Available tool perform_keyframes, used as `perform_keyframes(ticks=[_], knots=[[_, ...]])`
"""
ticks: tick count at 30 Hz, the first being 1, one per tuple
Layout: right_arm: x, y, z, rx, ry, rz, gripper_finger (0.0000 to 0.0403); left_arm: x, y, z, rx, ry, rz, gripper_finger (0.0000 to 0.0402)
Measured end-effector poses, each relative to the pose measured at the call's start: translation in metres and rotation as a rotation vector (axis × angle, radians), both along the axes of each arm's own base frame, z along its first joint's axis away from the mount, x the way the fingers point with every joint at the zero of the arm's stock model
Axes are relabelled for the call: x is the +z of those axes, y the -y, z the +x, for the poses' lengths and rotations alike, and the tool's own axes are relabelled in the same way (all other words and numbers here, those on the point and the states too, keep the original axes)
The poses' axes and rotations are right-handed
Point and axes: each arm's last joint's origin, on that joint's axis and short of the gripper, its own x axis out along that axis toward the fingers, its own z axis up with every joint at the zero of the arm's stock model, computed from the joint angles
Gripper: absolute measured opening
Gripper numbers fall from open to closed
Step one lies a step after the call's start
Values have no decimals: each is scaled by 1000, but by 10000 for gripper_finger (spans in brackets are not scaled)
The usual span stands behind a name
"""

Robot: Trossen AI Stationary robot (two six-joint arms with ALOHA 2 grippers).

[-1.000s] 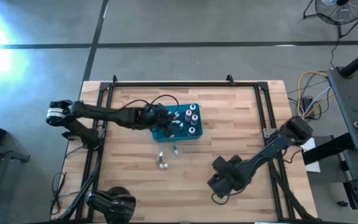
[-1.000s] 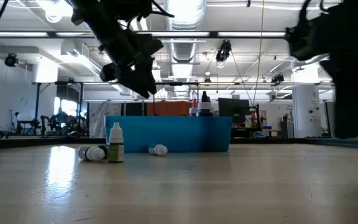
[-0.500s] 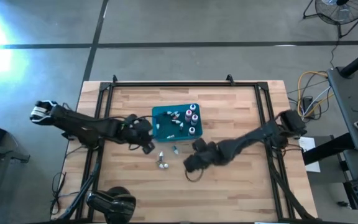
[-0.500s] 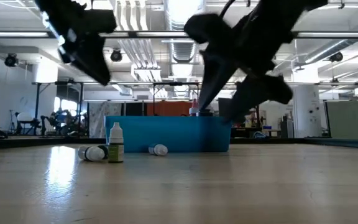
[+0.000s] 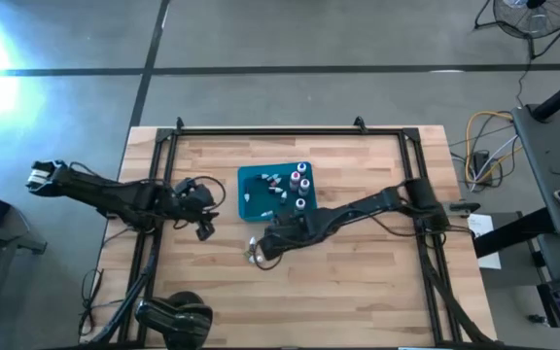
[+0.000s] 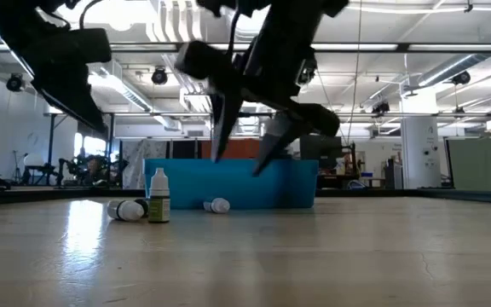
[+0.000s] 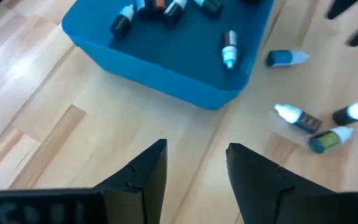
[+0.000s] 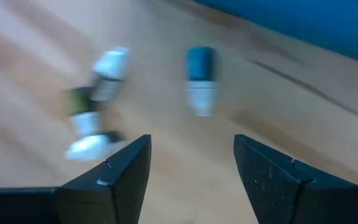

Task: Pick & Place food coloring
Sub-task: Put the small sky blue food coloring bottle into the blue bin

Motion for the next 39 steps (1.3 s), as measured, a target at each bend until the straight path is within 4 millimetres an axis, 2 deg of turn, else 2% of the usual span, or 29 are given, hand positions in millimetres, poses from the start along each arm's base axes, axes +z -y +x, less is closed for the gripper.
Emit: perform_keyframes(ticks=[3, 7, 15, 25, 31, 39], knots=[[5, -2, 7, 0, -103, -19, 221, 1, -1, -6, -1, 27, -8, 142], [9, -3, 23, 89, -111, -4, 221, 4, -3, -10, 7, 55, -22, 142], [-25, 13, 50, 80, -212, 11, 221, 11, -9, -12, 12, 71, -17, 142], [-32, 16, 54, 110, -264, -43, 217, 13, -10, -15, 32, 45, -45, 142], [-39, 20, 52, 106, -281, -46, 190, 13, -11, -15, 44, 44, -46, 142], [-38, 23, 57, 116, -225, -56, 115, 13, -12, -15, 49, 41, -46, 142]])
